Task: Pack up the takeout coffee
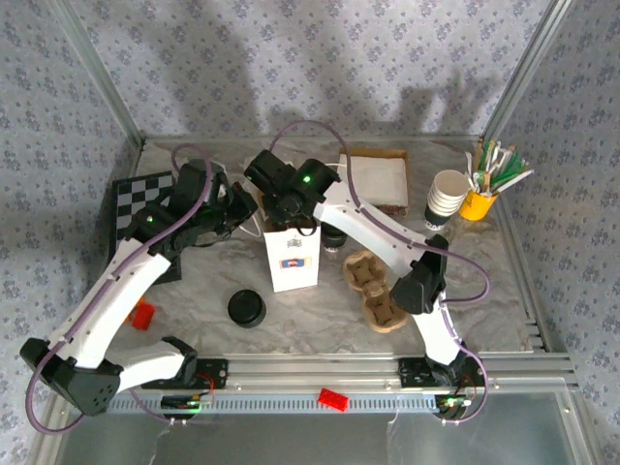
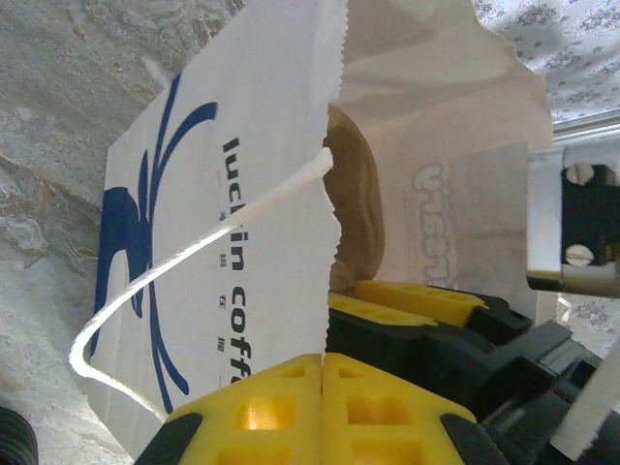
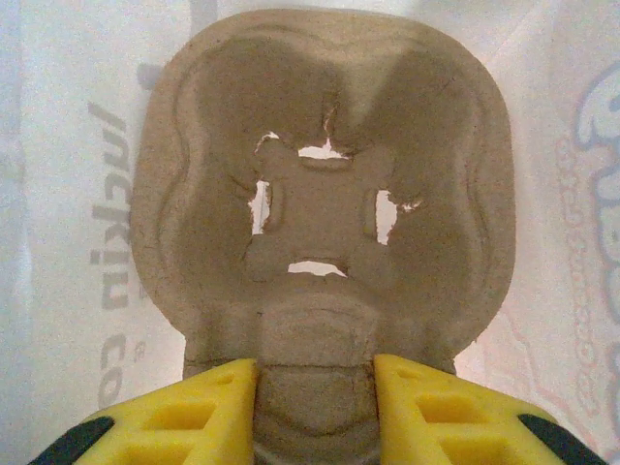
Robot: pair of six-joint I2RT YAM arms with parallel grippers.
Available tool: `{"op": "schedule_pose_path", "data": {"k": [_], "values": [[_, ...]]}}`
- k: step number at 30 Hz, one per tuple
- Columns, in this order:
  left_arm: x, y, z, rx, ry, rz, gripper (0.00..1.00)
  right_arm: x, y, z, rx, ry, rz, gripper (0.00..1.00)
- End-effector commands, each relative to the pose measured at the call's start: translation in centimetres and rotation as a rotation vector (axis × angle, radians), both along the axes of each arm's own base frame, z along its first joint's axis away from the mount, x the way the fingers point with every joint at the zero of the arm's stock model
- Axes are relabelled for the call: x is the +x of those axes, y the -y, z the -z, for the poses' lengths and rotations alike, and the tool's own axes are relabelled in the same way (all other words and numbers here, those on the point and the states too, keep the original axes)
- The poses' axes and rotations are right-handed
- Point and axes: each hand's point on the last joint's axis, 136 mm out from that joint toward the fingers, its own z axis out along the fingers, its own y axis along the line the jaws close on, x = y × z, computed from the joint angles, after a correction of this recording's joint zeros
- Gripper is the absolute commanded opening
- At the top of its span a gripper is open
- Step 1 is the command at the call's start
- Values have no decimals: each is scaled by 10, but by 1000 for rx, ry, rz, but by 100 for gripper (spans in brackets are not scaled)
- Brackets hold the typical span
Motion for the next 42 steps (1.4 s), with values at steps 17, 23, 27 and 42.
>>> {"op": "schedule_pose_path", "data": {"k": [17, 23, 27, 42], "values": [[-5, 8, -12, -70, 5, 11, 0, 2, 2, 36, -24, -146, -13, 35], [-9, 17, -9, -114, -12, 19, 0, 3, 2, 47, -49, -168, 10, 35], [-10, 14, -8, -104, -13, 7, 0, 6, -2, 53, -46, -165, 6, 36], [-9, 3, -3, -68, -15, -24, 0, 8, 2, 80, -88, -204, 3, 43]]}}
